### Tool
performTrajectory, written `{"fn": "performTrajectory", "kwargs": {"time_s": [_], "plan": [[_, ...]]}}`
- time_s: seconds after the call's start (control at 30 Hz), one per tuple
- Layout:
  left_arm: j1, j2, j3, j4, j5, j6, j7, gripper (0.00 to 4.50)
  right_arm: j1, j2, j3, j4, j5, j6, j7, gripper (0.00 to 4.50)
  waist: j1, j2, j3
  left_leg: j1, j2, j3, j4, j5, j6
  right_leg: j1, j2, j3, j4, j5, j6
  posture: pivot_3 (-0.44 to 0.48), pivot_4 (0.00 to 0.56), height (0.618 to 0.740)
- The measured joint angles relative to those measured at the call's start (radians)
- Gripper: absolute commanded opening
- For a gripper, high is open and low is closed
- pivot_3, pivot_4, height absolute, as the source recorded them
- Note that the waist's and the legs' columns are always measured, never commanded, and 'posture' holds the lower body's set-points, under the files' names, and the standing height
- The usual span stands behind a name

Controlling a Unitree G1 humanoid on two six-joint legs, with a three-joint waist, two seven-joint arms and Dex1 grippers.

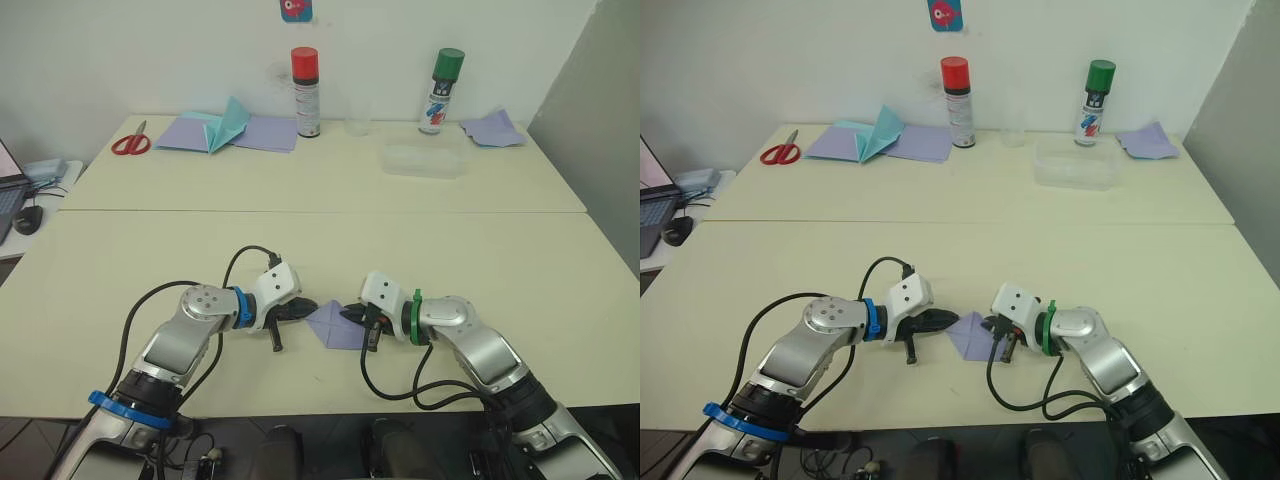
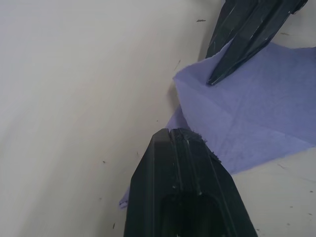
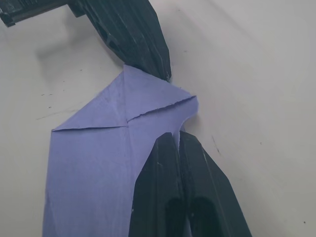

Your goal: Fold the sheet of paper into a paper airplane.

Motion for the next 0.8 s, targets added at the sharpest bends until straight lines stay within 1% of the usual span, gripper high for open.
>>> {"fn": "performTrajectory", "kwargs": {"time_s": [0.1,0.2,0.27,0.33,0.4,0.5,0.6,0.7,0.8], "plan": [[0.0,0.006,0.017,0.009,0.0,0.0,0.008,0.0,-0.003,-0.001,0.004,0.0,-0.006,0.0,0.0,0.04,0.0,0.0,0.0,0.0,0.0,0.0,0.0,0.0,0.0,0.0,0.0,0.0,0.0,0.0,0.0,0.0,0.15,0.74],[0.0,0.014,0.067,0.032,-0.02,0.001,0.015,0.0,-0.005,-0.001,0.005,0.0,-0.006,-0.001,0.0,0.04,0.0,0.0,0.0,-0.001,0.0,0.0,0.0,0.0,0.0,-0.001,0.0,-0.001,0.0,0.0,0.0,0.0,0.15,0.74],[-0.001,0.01,0.139,0.059,-0.064,0.022,0.026,0.0,-0.005,-0.001,0.003,0.0,-0.006,-0.005,0.002,0.04,0.0,0.0,0.001,-0.007,0.0,0.0,0.0,0.0,0.0,-0.007,0.001,-0.001,0.0,0.001,0.002,0.0,0.15,0.74],[-0.01,0.005,0.2,0.05,-0.126,0.05,0.017,0.0,-0.008,-0.001,0.001,0.0,-0.005,-0.006,0.006,0.04,0.001,0.0,0.0,-0.011,-0.001,0.001,0.0,0.0,0.0,-0.012,0.002,-0.001,0.001,0.004,0.007,0.0,0.15,0.74],[-0.012,0.006,0.22,0.009,-0.16,0.058,-0.006,0.0,-0.01,0.001,0.001,0.0,-0.005,-0.007,0.009,0.04,0.0,0.0,0.0,-0.012,-0.001,0.002,0.0,0.0,0.0,-0.013,0.003,0.0,0.001,0.004,0.007,0.0,0.15,0.74],[0.014,0.006,0.217,-0.074,-0.201,0.068,-0.046,0.0,-0.014,0.006,0.003,0.006,-0.005,-0.01,0.015,0.04,-0.003,0.0,0.0,-0.012,-0.001,0.002,0.0,0.0,0.0,-0.014,0.003,0.001,0.001,0.004,0.007,0.0,0.15,0.74],[0.053,0.007,0.186,-0.14,-0.208,0.082,-0.059,0.0,-0.019,0.006,0.002,0.014,-0.005,-0.015,0.017,0.04,-0.003,0.0,0.0,-0.012,-0.001,0.003,0.0,0.0,0.0,-0.014,0.003,0.001,0.001,0.004,0.007,0.0,0.15,0.74],[0.071,0.009,0.134,-0.155,-0.164,0.053,-0.051,0.0,-0.022,0.007,0.002,0.02,-0.006,-0.016,0.015,0.04,-0.001,0.0,0.001,-0.011,-0.001,0.002,0.0,0.0,0.0,-0.014,0.004,0.001,0.001,0.004,0.007,0.0,0.15,0.74],[0.081,0.003,0.097,-0.124,-0.111,0.008,-0.034,0.0,-0.022,0.007,0.002,0.02,-0.006,-0.015,0.015,0.04,0.0,0.0,0.001,-0.011,-0.001,0.002,0.0,0.0,0.0,-0.014,0.004,0.001,0.001,0.004,0.007,0.0,0.15,0.74]]}}
